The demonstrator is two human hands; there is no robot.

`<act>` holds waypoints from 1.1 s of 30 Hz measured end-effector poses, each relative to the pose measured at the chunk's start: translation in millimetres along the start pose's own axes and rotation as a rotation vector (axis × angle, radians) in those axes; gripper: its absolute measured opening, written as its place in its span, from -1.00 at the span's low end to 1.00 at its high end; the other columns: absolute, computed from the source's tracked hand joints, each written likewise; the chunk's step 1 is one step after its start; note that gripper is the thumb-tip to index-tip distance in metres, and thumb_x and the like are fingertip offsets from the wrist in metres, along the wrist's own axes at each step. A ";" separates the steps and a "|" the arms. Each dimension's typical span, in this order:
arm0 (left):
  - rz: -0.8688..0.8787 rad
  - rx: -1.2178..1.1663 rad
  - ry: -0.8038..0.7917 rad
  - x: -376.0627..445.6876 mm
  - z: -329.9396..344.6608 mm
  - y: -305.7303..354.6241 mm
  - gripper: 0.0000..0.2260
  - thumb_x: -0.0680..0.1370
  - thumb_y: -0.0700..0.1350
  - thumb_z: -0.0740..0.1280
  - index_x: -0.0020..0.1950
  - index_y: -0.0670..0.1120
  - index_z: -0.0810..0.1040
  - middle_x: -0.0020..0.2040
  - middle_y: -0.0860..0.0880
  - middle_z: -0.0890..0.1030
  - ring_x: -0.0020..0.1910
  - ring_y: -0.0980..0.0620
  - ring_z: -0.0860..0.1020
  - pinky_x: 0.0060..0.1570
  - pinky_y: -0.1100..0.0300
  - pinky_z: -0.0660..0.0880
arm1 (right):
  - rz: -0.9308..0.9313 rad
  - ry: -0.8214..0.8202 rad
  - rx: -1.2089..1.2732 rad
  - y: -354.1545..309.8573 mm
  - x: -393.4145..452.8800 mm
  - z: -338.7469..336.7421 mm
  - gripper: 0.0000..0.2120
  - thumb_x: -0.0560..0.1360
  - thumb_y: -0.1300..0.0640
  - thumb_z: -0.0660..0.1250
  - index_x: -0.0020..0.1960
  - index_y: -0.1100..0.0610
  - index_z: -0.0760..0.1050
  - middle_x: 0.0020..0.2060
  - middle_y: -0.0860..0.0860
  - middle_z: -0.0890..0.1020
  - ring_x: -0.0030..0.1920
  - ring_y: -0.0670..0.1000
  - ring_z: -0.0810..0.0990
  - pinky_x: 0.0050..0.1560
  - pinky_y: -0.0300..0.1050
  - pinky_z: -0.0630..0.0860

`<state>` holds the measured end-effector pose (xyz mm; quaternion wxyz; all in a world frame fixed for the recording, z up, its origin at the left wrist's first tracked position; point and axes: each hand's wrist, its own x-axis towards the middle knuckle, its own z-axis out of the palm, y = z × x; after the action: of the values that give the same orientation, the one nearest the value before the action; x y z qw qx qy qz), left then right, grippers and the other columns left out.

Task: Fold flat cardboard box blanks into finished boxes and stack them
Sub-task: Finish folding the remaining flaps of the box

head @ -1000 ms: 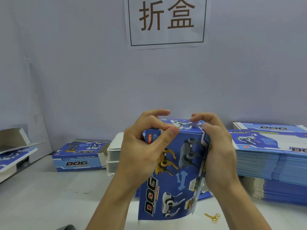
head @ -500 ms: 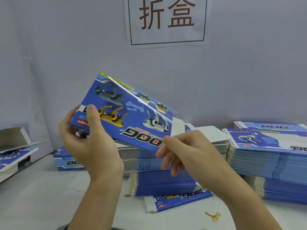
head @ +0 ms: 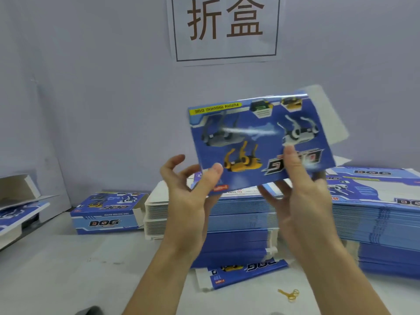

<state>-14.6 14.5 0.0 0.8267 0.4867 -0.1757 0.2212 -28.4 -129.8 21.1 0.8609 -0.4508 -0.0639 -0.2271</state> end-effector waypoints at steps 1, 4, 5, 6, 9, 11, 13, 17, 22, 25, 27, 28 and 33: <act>-0.031 0.036 -0.064 0.3 -2.6 -0.2 -0.45 0.36 -0.08 0.52 0.25 0.13 0.35 0.16 -0.21 0.50 -0.09 -0.01 0.69 -0.07 0.08 0.62 | -0.040 -0.011 0.036 -1.6 2.4 -6.0 -0.39 0.38 -0.06 0.47 0.40 -0.03 0.41 0.07 -0.08 0.71 0.08 0.01 0.70 -0.07 0.07 0.66; -0.072 0.275 -0.162 1.1 -10.8 5.5 -0.29 0.27 0.16 0.53 0.35 0.23 0.29 0.28 -0.12 0.55 0.24 -0.06 0.59 0.27 -0.14 0.50 | -0.144 -0.071 -0.015 -5.9 9.1 -23.0 -0.46 0.48 0.03 0.46 0.41 -0.06 0.37 0.04 -0.06 0.71 0.00 -0.01 0.71 -0.17 -0.02 0.65; -0.054 0.331 -0.134 2.7 -13.1 9.7 -0.28 0.25 0.25 0.49 0.36 0.25 0.30 0.29 -0.08 0.55 0.30 -0.04 0.54 0.34 -0.17 0.43 | -0.174 -0.097 -0.069 -7.3 11.4 -28.0 -0.49 0.51 0.05 0.45 0.40 -0.07 0.36 0.02 -0.07 0.71 -0.02 -0.01 0.72 -0.20 -0.04 0.64; -0.024 0.367 -0.080 5.4 -15.7 14.0 -0.29 0.24 0.30 0.45 0.35 0.26 0.32 0.29 -0.04 0.54 0.32 0.01 0.51 0.37 -0.17 0.40 | -0.191 -0.135 -0.124 -8.8 13.7 -32.7 -0.50 0.51 0.07 0.46 0.39 -0.08 0.37 0.02 -0.07 0.71 -0.02 0.00 0.72 -0.20 -0.05 0.65; 0.049 0.454 -0.020 11.9 -22.6 24.9 -0.33 0.23 0.39 0.37 0.33 0.30 0.38 0.28 0.07 0.52 0.27 0.20 0.51 0.31 0.00 0.43 | -0.150 -0.340 -0.274 -9.7 16.5 -42.5 -0.40 0.35 -0.03 0.56 0.33 -0.17 0.44 0.10 -0.02 0.71 0.06 0.09 0.72 -0.10 -0.04 0.67; -0.001 0.506 -0.129 11.4 -22.4 28.3 -0.28 0.23 0.45 0.34 0.38 0.37 0.32 0.29 0.14 0.53 0.16 0.35 0.54 0.18 0.11 0.45 | -0.089 -0.504 -0.366 -6.8 13.1 -42.3 -0.39 0.28 -0.08 0.56 0.29 -0.24 0.47 0.11 -0.03 0.70 0.08 0.09 0.71 -0.08 -0.08 0.66; -0.045 0.517 -0.213 8.7 -20.6 27.4 -0.24 0.25 0.47 0.33 0.43 0.41 0.23 0.31 0.14 0.55 0.20 0.31 0.55 0.19 0.09 0.46 | -0.059 -0.618 -0.457 -2.1 9.1 -39.2 -0.36 0.29 -0.08 0.55 0.31 -0.30 0.42 0.12 -0.09 0.70 0.08 0.02 0.71 -0.11 -0.16 0.66; -0.004 0.452 -0.213 5.1 -18.4 19.2 -0.40 0.46 0.35 0.38 0.43 0.45 0.19 0.43 0.07 0.47 0.39 -0.05 0.49 0.34 -0.14 0.46 | -0.038 -0.582 -0.608 3.2 7.4 -35.3 -0.11 0.28 -0.17 0.62 0.43 -0.47 0.17 0.19 -0.12 0.64 0.10 -0.01 0.69 -0.06 -0.05 0.69; 0.114 0.393 -0.207 0.0 -14.0 9.6 -0.59 0.54 0.17 0.33 0.38 0.27 0.39 0.26 0.06 0.60 0.24 -0.03 0.60 0.11 -0.04 0.62 | -0.132 -0.562 -0.676 0.0 6.2 -32.5 -0.10 0.32 -0.11 0.53 0.36 -0.66 0.04 0.25 -0.25 0.53 0.09 -0.12 0.68 -0.04 0.00 0.69; 0.114 0.418 -0.197 -0.3 -10.5 6.1 -0.64 0.51 0.18 0.33 0.30 0.24 0.46 0.20 0.11 0.61 0.22 -0.02 0.60 0.11 -0.06 0.61 | -0.141 -0.596 -0.606 3.5 6.0 -31.1 -0.27 0.47 -0.01 0.49 0.39 -0.54 0.18 0.22 -0.17 0.62 0.11 0.00 0.69 0.03 0.04 0.67; 0.087 0.387 -0.192 -4.0 -5.8 4.0 -0.70 0.47 0.21 0.39 0.16 0.18 0.50 -0.07 0.06 0.64 0.00 -0.03 0.68 -0.09 -0.03 0.66 | -0.121 -0.598 -0.433 4.7 2.4 -26.3 -0.48 0.51 -0.05 0.33 0.40 -0.39 0.31 0.20 -0.09 0.66 0.16 0.05 0.68 0.07 0.06 0.64; 0.080 0.362 -0.183 -6.2 -3.0 2.9 -0.70 0.46 0.24 0.40 0.09 0.15 0.49 -0.17 0.00 0.61 -0.10 -0.05 0.68 -0.18 -0.02 0.66 | -0.114 -0.573 -0.371 5.4 0.5 -23.6 -0.59 0.54 -0.13 0.25 0.38 -0.32 0.38 0.19 -0.04 0.66 0.18 0.07 0.67 0.12 0.13 0.61; -0.016 0.253 -0.093 -8.8 2.2 6.2 -0.58 0.51 0.37 0.22 -0.05 0.02 0.52 -0.20 -0.36 0.48 -0.15 -0.34 0.54 0.07 -0.37 0.52 | -0.110 -0.328 -0.328 10.1 -2.0 -10.5 -0.59 0.56 -0.32 0.12 -0.11 -0.09 0.60 -0.32 0.11 0.67 -0.31 0.08 0.69 -0.31 0.06 0.63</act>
<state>-25.5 13.5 1.1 0.7514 0.5981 -0.1805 0.2122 -26.7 -132.5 6.8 0.7407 -0.6111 -0.1896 -0.2047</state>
